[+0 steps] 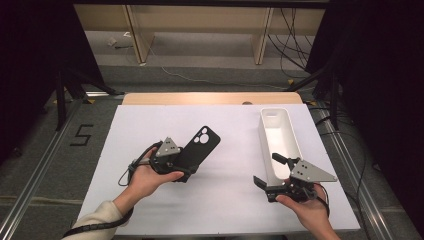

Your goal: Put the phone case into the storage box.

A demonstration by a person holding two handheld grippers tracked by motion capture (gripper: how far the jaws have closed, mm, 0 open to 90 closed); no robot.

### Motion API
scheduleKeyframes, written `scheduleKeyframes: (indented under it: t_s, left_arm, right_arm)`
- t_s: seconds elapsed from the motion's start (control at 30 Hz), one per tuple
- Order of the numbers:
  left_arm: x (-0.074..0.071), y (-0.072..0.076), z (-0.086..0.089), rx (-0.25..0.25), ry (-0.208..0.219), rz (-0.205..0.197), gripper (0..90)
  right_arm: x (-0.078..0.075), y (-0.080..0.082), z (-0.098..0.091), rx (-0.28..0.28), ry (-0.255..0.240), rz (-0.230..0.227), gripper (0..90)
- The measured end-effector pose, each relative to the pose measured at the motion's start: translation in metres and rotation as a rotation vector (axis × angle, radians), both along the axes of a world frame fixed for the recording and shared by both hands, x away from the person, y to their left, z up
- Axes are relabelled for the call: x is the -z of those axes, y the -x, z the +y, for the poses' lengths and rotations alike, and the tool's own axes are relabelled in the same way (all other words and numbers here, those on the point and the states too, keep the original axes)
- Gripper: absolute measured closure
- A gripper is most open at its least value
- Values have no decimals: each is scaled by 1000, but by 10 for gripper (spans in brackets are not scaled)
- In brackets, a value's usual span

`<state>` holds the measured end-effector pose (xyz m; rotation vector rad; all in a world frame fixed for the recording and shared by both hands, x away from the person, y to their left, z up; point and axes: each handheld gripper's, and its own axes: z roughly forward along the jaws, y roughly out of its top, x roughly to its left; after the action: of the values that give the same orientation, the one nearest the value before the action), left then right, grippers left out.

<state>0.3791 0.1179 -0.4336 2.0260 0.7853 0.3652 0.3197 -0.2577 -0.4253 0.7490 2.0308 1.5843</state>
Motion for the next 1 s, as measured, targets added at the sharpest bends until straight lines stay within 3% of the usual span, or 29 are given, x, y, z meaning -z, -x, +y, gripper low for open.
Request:
scheduleKeyframes:
  t_s: [0.57,1.0]
  left_arm:
    - [1,7,-14,29,-5,-7,152]
    - [3,12,-24,55,-11,-11,151]
  right_arm:
    - [-2,-10,15,-1,-14,2,55]
    - [-4,-24,38,-3,-15,11,56]
